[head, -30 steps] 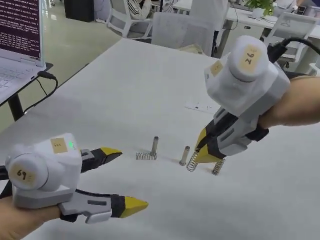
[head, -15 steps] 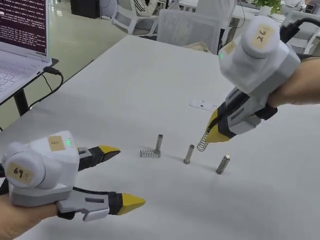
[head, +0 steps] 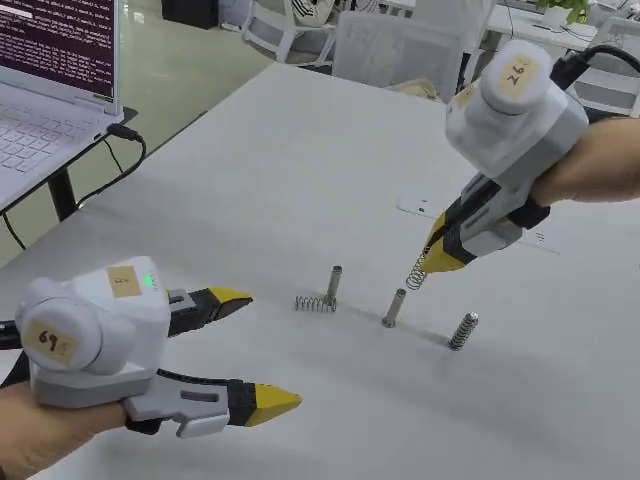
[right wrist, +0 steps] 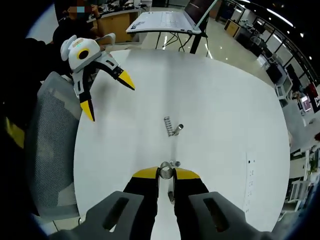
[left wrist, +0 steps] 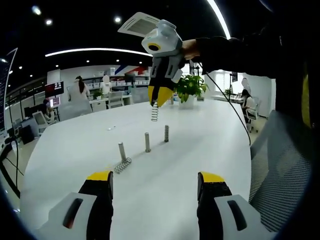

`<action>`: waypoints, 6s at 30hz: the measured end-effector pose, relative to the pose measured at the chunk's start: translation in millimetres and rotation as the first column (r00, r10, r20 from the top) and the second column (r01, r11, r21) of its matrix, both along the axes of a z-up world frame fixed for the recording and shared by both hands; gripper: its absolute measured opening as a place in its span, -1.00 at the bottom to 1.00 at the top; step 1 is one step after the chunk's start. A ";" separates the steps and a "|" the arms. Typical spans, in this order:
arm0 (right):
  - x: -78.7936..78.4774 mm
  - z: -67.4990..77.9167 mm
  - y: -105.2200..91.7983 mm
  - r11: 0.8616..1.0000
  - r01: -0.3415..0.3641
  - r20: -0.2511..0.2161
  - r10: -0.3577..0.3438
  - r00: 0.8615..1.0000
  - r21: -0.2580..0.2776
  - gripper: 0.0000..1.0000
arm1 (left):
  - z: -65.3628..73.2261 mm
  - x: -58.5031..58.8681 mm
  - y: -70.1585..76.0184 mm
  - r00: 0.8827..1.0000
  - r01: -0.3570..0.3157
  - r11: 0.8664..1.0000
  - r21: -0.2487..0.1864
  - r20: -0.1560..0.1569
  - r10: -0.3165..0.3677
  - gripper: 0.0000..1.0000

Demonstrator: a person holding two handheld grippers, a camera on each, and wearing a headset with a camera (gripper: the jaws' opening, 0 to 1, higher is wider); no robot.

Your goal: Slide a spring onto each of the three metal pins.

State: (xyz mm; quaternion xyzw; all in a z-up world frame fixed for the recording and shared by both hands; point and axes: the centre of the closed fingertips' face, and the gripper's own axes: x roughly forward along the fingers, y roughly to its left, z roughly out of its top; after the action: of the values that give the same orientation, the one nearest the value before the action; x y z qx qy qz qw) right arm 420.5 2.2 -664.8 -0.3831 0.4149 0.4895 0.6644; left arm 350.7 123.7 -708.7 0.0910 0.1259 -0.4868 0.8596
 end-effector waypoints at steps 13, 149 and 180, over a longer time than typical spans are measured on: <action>17.1 -18.7 -2.1 1.000 0.024 -0.017 -0.024 1.000 -0.010 -0.84 | -1.6 3.4 2.8 1.000 -0.005 1.000 0.003 -0.006 0.005 0.30; 14.8 -90.7 -1.7 0.997 0.072 -0.067 -0.072 0.995 -0.009 -0.20 | -9.3 7.1 3.9 1.000 0.001 1.000 0.024 -0.025 0.000 0.13; 20.6 -71.5 -10.2 0.976 0.160 0.015 -0.164 0.986 0.148 0.45 | -11.7 10.2 -3.5 0.999 0.018 0.999 0.037 -0.031 -0.017 0.12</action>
State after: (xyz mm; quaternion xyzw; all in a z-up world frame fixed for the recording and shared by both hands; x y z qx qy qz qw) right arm 441.1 -8.1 -736.3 -0.3050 0.3985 0.4576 0.7340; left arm 360.9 120.1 -720.4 0.1007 0.1472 -0.4931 0.8515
